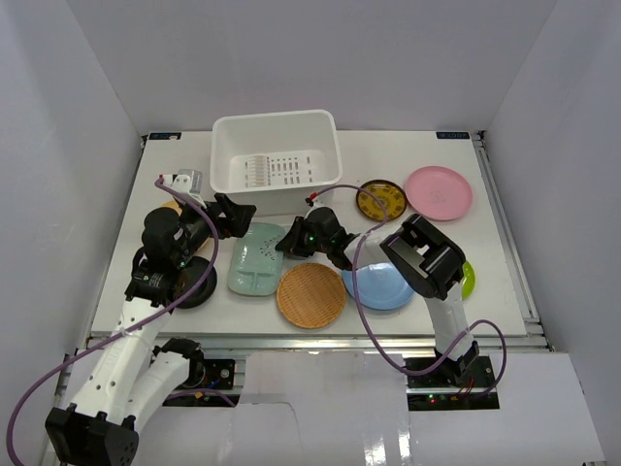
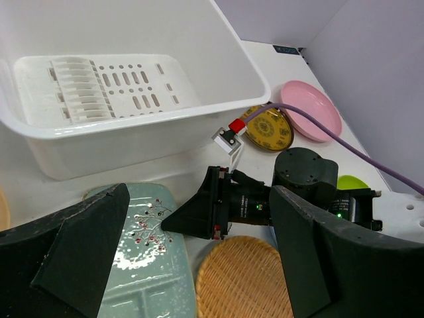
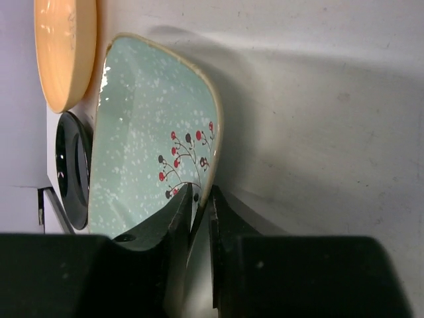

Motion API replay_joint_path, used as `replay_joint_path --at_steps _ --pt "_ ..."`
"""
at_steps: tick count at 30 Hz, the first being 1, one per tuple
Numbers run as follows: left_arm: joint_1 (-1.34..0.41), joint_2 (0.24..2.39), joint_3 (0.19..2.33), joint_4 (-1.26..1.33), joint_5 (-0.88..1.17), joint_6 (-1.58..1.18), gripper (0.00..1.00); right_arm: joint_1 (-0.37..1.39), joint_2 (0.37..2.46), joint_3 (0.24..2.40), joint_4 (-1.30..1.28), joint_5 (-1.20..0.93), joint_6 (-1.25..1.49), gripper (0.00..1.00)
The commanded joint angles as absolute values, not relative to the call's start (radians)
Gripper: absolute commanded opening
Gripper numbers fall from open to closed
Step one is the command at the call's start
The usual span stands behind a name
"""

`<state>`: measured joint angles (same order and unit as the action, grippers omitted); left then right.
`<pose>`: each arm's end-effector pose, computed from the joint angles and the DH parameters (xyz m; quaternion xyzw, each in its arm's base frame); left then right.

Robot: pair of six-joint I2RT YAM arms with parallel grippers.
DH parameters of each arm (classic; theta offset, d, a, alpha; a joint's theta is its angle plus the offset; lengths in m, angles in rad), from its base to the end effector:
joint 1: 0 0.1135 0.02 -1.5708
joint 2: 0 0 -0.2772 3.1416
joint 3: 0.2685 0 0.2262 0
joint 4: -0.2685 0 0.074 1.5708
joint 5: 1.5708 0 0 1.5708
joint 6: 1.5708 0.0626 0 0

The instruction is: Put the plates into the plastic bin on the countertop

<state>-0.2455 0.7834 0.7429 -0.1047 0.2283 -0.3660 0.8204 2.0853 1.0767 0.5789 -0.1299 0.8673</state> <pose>0.1687 -0.0569 0.3407 0.0291 0.7547 -0.2777 0.5936 0.2990 0.3326 0.1456 -0.0153 0.8404 0.4390 0.3174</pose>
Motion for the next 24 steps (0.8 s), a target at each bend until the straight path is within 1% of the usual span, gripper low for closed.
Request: replay_joint_path --at_steps 1,2,3,5,11,15,16,20,24 --pt "-0.249 0.769 0.739 -0.104 0.230 -0.362 0.98 0.828 2.077 1.057 0.618 -0.133 0.905 0.17" --pt "-0.247 0.764 0.742 -0.107 0.229 -0.353 0.98 0.830 2.059 1.042 0.642 -0.143 0.917 0.13" --pt "-0.245 0.758 0.747 -0.109 0.222 -0.350 0.98 0.828 2.048 1.032 0.662 -0.153 0.926 0.10" --pt "-0.242 0.742 0.764 -0.110 0.196 -0.348 0.98 0.828 2.010 1.019 0.707 -0.176 0.949 0.08" --pt "-0.241 0.729 0.818 -0.124 0.184 -0.348 0.98 0.838 1.876 0.965 0.833 -0.229 0.983 0.08" --pt "-0.241 0.710 0.835 -0.173 0.138 -0.347 0.98 0.841 1.761 0.936 0.855 -0.213 0.913 0.08" --pt "-0.242 0.701 0.827 -0.175 0.118 -0.354 0.98 0.838 1.715 0.943 0.841 -0.200 0.891 0.08" --pt "-0.242 0.703 0.844 -0.228 0.089 -0.354 0.98 0.824 1.654 1.027 0.764 -0.172 0.789 0.08" --pt "-0.242 0.677 0.847 -0.267 0.051 -0.365 0.98 0.741 1.621 1.087 0.752 -0.169 0.784 0.08"
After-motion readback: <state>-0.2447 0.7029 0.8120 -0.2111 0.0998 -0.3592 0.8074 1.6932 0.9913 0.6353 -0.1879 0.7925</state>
